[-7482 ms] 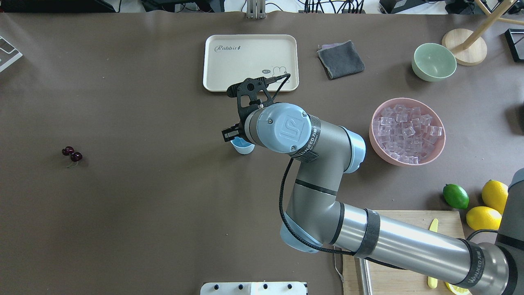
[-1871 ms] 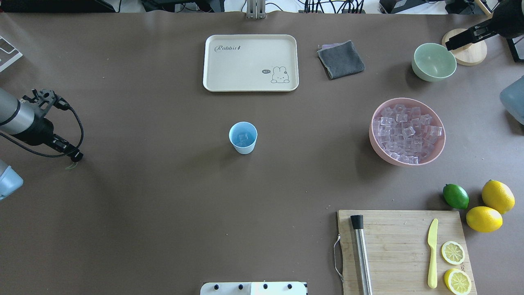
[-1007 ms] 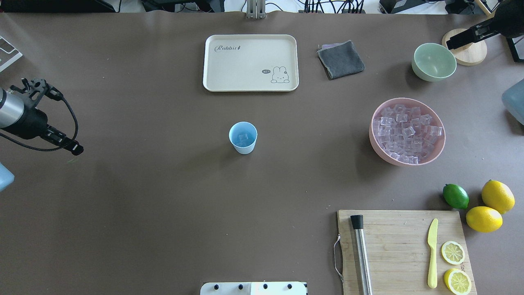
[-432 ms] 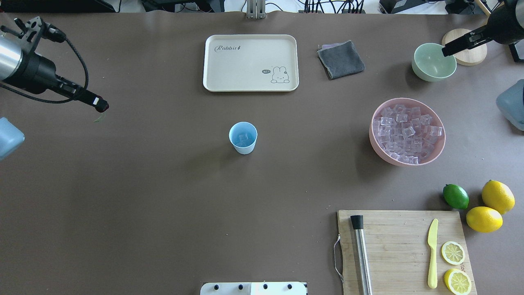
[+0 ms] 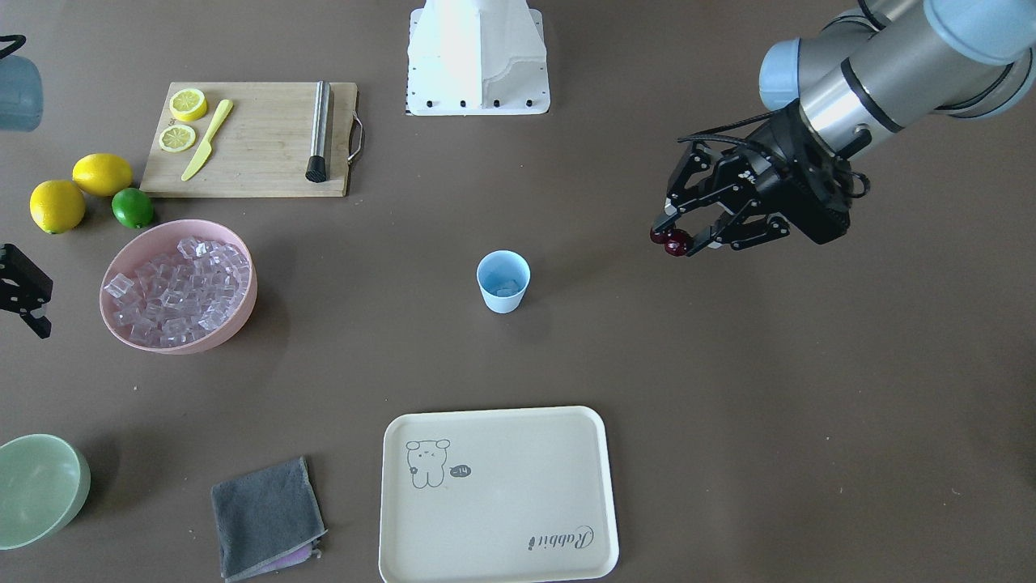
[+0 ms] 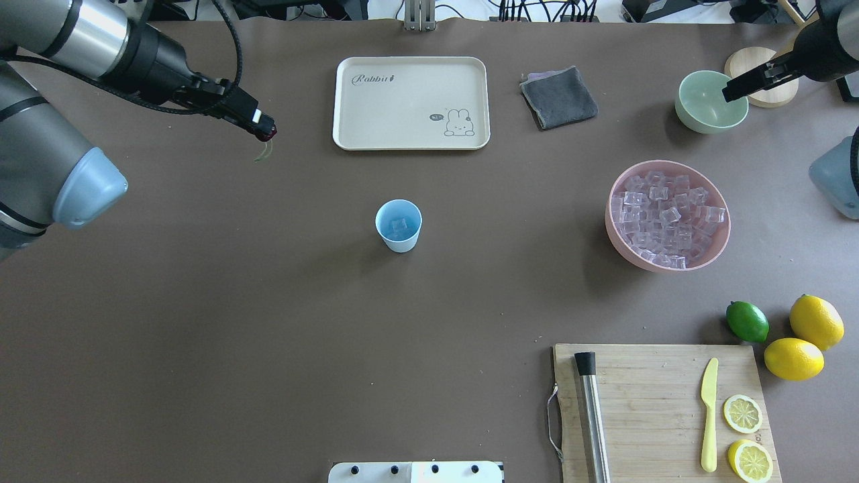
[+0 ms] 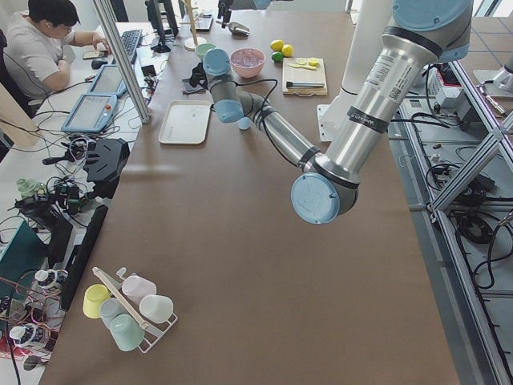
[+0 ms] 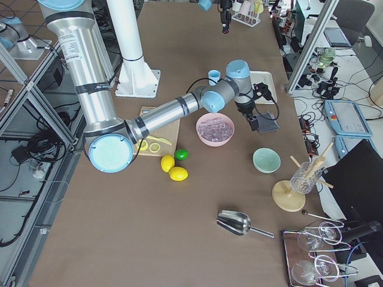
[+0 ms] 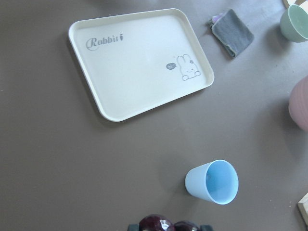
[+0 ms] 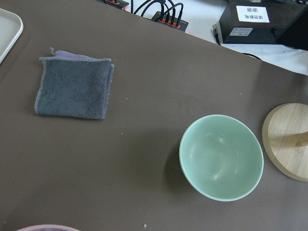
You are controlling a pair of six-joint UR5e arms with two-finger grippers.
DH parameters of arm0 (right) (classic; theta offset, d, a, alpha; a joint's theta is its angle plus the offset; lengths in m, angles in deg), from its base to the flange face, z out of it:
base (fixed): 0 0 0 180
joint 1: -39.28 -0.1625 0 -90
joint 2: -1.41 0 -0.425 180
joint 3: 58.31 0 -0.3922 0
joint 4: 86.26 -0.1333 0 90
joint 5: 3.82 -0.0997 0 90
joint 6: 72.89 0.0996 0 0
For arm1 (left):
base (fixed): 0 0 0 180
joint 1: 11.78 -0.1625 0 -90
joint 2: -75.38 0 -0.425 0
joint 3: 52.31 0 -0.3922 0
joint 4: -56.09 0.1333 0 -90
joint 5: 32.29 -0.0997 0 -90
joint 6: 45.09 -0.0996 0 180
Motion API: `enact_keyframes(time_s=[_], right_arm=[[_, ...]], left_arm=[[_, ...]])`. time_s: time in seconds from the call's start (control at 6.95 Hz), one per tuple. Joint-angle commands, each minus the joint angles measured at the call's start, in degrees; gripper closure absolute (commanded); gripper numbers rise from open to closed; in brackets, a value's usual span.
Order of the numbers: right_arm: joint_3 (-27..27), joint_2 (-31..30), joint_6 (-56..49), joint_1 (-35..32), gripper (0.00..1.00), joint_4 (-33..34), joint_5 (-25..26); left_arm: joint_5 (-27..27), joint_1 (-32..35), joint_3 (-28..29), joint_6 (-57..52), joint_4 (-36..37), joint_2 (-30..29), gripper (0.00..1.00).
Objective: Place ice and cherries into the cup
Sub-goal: 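Lift the cherries and carry them with the left gripper to the blue cup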
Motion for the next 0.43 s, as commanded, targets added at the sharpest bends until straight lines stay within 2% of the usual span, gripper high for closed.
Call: enact_keyframes(time_s=[0.0, 0.29], right_arm=[[0.4, -0.4, 0.1, 0.0, 0.0, 0.0, 0.1], [0.8, -0.5, 0.1, 0.0, 0.0, 0.0, 0.3]], left_arm=[[-8.9, -7.0, 2.8, 1.5, 0.1, -5.6, 1.0], [-13.5, -10.6, 6.3, 1.4, -0.4, -8.4, 1.0]])
